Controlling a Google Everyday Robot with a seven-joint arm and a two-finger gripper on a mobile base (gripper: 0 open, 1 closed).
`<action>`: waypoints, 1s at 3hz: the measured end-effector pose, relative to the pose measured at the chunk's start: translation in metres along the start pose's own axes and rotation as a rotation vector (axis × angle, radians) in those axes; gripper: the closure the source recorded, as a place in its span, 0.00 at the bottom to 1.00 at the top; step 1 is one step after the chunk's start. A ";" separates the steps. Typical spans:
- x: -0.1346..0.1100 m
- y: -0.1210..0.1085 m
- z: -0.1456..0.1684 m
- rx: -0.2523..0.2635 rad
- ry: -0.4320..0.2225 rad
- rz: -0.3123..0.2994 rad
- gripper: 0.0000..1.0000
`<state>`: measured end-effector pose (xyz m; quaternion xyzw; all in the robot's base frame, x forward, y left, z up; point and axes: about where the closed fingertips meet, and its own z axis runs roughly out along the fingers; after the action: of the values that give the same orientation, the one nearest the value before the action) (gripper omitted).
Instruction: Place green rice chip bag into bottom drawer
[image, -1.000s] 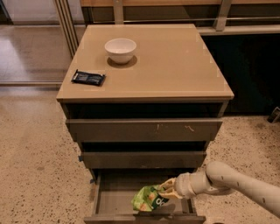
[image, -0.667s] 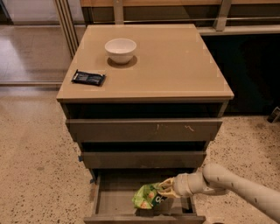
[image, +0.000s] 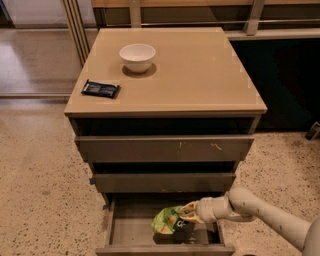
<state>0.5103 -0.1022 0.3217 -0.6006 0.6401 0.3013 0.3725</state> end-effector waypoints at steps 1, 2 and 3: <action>0.021 0.000 0.007 0.024 0.026 -0.032 1.00; 0.051 -0.003 0.015 0.059 0.041 -0.062 1.00; 0.076 -0.006 0.024 0.081 0.047 -0.089 1.00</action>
Offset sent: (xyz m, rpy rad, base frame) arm 0.0126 -0.0332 -0.0864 -0.0754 -0.1375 -0.0436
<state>0.5188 -0.1242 0.2449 -0.6197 0.6331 0.2441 0.3945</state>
